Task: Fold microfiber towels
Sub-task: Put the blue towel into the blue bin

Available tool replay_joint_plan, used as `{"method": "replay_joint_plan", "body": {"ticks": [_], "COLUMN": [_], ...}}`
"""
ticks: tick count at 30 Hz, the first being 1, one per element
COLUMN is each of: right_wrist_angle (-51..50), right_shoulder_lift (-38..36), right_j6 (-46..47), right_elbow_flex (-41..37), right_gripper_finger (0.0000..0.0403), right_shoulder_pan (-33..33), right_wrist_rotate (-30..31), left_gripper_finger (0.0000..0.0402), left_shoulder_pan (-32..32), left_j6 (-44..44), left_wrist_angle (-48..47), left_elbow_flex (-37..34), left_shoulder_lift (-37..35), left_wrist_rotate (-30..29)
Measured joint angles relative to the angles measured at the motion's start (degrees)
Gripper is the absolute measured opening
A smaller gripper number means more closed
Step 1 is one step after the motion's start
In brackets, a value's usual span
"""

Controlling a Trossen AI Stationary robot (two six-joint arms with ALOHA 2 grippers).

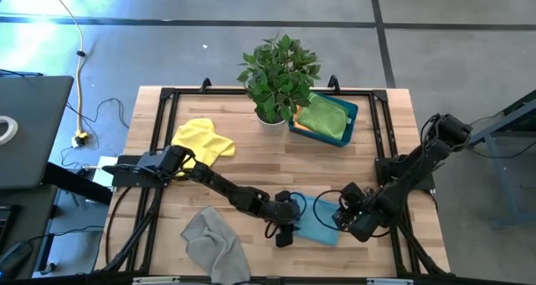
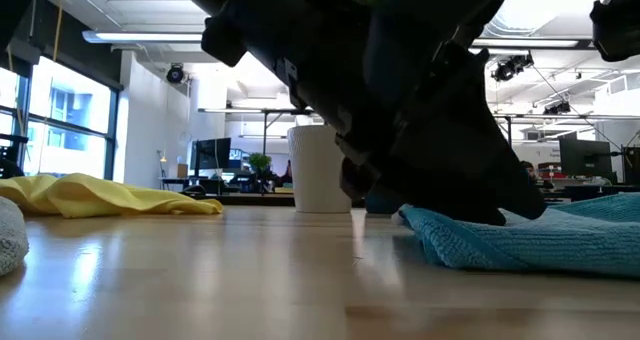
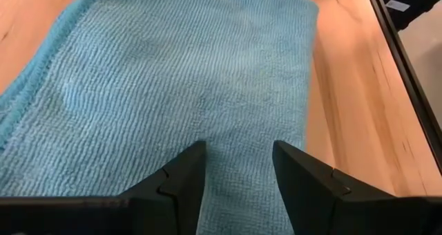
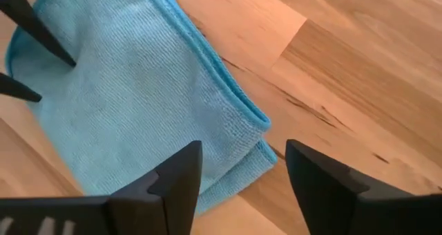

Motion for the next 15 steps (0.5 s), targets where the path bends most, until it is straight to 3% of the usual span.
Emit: {"method": "replay_joint_plan", "body": {"ticks": [15], "right_wrist_angle": [0.4], "right_shoulder_lift": [4.55], "right_j6": [12.66], "right_elbow_flex": [-0.04], "right_gripper_finger": [0.0204], "right_shoulder_pan": [3.52], "right_wrist_rotate": [1.07], "left_gripper_finger": [0.0158], "left_shoulder_pan": [0.09], "left_j6": [1.89], "left_wrist_angle": [0.29], "left_elbow_flex": [0.0], "left_shoulder_lift": [0.0], "left_wrist_rotate": [-1.58]}}
